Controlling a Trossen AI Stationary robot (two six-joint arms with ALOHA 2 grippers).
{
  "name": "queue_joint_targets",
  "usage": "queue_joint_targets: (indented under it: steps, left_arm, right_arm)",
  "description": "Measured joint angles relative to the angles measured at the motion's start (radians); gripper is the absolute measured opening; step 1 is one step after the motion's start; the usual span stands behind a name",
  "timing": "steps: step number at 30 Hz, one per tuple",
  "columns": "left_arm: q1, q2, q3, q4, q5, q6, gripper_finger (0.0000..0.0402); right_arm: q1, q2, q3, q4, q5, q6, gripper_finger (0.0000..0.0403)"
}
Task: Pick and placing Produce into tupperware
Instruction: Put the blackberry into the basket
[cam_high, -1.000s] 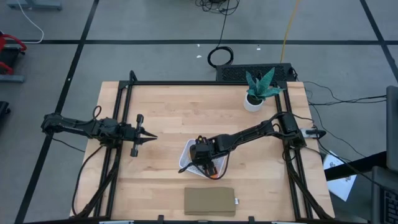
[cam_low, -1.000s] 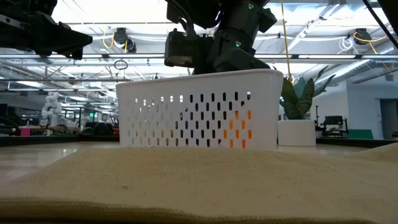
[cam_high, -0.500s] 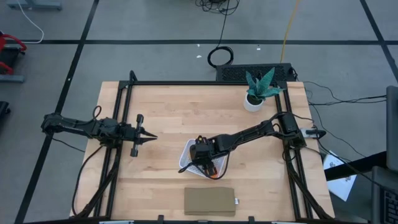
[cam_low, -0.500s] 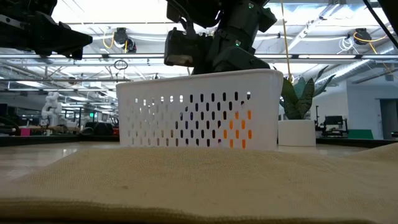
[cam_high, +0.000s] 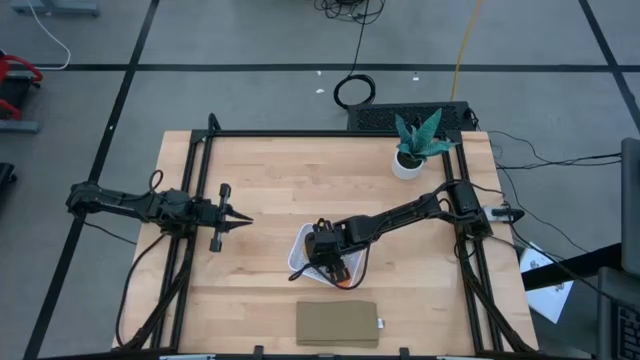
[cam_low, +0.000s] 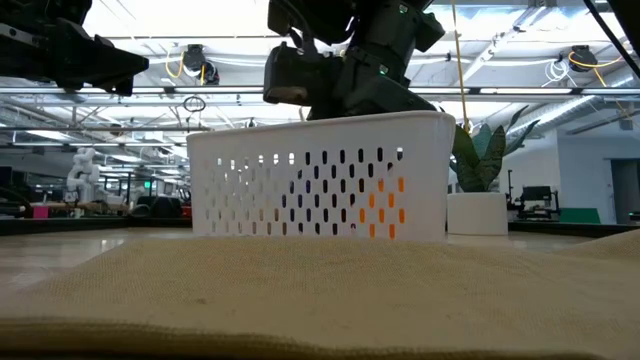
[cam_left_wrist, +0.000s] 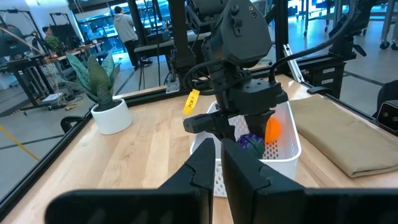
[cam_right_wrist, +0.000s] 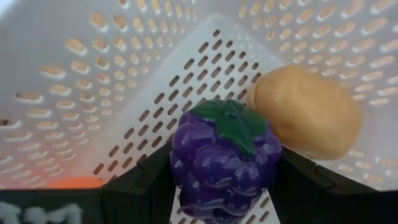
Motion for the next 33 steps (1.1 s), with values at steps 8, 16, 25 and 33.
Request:
queue_joint_targets:
  steps: [8,16,25,33]
  left_arm:
    - [0.0,0.0,0.0,0.0,0.0,0.0,0.0031]
    - [0.0,0.0,0.0,0.0,0.0,0.0,0.0031]
    - [0.0,0.0,0.0,0.0,0.0,0.005,0.0031]
    - [0.0,0.0,0.0,0.0,0.0,0.014,0.0031]
  right_arm:
    - [0.007,0.0,0.001,-0.05,0.0,-0.067,0.0196]
    - [0.008,0.0,0.001,-0.059,0.0,-0.099,0.0196]
    - [0.008,0.0,0.001,-0.056,0.0,-0.103,0.0196]
    - [0.008,0.0,0.001,-0.056,0.0,-0.102,0.0196]
